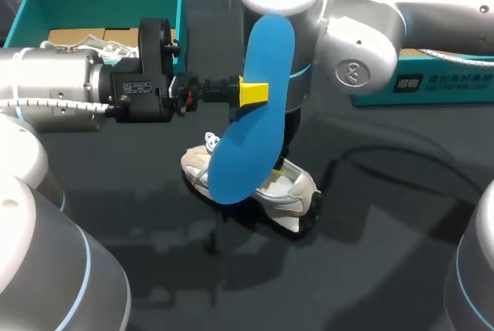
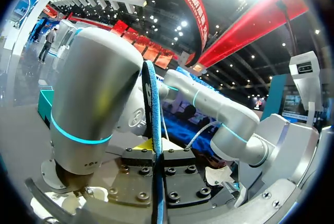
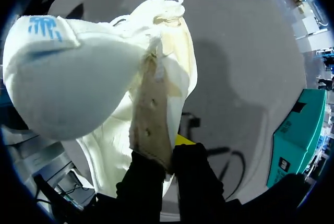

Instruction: Take the shoe out of the shoebox, open the shoe tongue, remove and reinsert the insole, then place the shoe into the shoebox

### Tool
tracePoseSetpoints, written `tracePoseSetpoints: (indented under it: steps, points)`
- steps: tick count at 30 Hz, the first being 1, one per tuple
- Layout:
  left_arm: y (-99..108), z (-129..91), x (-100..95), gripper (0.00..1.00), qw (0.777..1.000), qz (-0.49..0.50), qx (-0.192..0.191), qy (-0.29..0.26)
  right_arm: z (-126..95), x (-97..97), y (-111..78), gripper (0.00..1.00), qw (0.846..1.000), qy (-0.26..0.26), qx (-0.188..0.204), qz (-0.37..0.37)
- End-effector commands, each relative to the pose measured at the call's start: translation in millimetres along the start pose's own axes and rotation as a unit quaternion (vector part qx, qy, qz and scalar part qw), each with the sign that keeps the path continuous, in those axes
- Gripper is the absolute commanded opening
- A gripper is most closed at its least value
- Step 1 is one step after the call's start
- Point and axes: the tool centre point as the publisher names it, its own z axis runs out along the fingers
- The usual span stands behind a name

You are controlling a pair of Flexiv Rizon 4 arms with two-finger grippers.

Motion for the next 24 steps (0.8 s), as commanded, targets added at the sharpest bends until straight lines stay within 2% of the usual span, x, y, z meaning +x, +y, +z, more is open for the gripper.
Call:
tracePoseSetpoints:
  steps: [1,3,8,13,18,24]
  points:
    - [2,1,0.1,0.0,1.0,0.0,0.002,-0.001,-1,0.8,0.1,0.0,1.0,-0.002,0.0,0.0]
    - [2,1,0.1,0.0,1.0,0.0,0.002,-0.001,-1,0.8,0.1,0.0,1.0,-0.002,0.0,0.0]
    - [2,1,0.1,0.0,1.0,0.0,0.002,-0.001,-3,3.5,-6.0,0.0,0.993,-0.006,-0.026,0.116]
    - [2,1,0.1,0.0,1.0,0.0,0.002,-0.001,-14,10.2,-16.3,0.0,0.976,-0.023,-0.034,0.213]
    - [2,1,0.1,0.0,1.0,0.0,0.002,-0.001,-20,17.8,-22.0,0.0,0.962,-0.034,-0.041,0.269]
    - [2,1,0.1,0.0,1.0,0.0,0.002,-0.001,-22,23.7,-28.8,0.0,0.934,-0.033,-0.046,0.353]
